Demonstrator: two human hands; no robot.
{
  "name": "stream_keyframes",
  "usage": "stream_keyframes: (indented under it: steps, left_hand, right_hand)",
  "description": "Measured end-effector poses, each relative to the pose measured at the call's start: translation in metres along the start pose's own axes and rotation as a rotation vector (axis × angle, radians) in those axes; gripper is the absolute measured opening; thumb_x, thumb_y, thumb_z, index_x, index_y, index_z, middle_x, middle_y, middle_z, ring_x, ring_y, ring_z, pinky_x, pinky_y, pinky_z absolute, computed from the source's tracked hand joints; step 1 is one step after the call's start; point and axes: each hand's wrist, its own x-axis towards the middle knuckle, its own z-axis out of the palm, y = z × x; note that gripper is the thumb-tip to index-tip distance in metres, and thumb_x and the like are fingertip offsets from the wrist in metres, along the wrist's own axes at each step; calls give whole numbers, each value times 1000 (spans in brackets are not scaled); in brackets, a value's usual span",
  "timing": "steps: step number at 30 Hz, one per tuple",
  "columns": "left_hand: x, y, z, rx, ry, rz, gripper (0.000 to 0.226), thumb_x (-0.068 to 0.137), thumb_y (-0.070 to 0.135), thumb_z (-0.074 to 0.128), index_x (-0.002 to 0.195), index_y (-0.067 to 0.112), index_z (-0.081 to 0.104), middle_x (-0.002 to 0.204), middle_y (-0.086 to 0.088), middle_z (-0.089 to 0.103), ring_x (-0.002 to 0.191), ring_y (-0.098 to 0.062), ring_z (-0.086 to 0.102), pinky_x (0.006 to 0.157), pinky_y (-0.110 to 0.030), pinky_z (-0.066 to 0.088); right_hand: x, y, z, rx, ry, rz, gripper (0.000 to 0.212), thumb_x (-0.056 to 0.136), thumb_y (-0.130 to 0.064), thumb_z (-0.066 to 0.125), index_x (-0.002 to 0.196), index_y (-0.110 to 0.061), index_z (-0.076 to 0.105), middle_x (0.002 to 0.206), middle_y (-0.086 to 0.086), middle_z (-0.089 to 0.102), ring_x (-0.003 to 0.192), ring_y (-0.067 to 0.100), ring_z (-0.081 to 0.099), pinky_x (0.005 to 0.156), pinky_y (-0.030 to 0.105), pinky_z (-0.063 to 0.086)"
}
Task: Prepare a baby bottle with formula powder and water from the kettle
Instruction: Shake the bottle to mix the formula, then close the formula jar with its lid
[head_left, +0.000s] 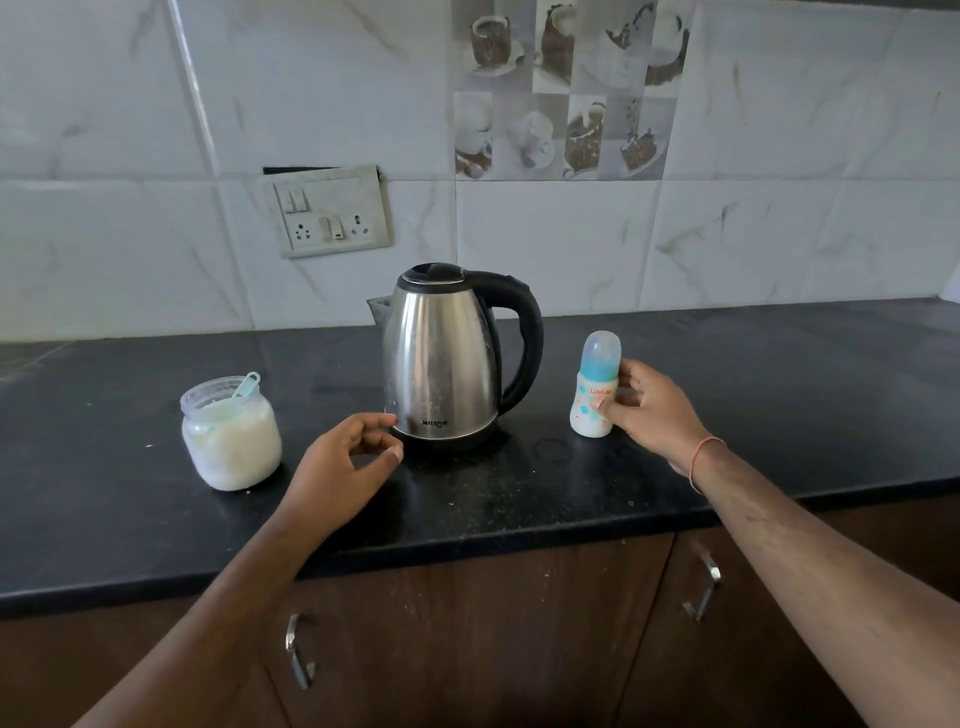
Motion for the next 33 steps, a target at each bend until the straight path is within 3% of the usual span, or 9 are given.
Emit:
stream_keyframes:
  steps: [9,15,20,24,33]
  left_hand:
    - [2,-1,0,-4,-4,-2,40,96,22,81,131,37,67,105,27,77,99,8,72,92,-19,50]
    - [0,0,-1,-25,9,-1,37,98,22,79,130,36,68,104,25,77,97,4,73,90,-21,53]
    - [-1,0,-1,-23,18,7,38,98,21,79,132,33,68,103,23,77,97,2,73,87,-20,53]
    - [-5,2,-2,-9,-33,12,42,98,22,79,135,35,64,107,27,75,99,4,72,88,-21,53]
    - [-12,5,-2,-30,14,46,36,100,21,77,132,35,67,106,25,75,100,2,72,87,-19,52]
  right_hand:
    - [3,-4,6,-41,-18,15,55,95,-17,84,144,-23,61,138,-5,72,125,16,68,115,47,54]
    - [-9,7,1,-309,124,-92,76,88,-26,90,155,-21,53,155,-2,56,142,18,52,119,42,45]
    - [-15,19,-4,-472,249,41,88,89,-43,87,161,-15,45,165,6,44,153,30,36,118,48,43]
    - [-12,17,-5,-480,171,238,106,85,-58,86,166,-15,34,167,9,45,156,35,33,118,53,42]
    - [-40,10,3,-407,232,252,91,84,-54,86,157,-16,49,152,8,57,143,32,48,107,45,50]
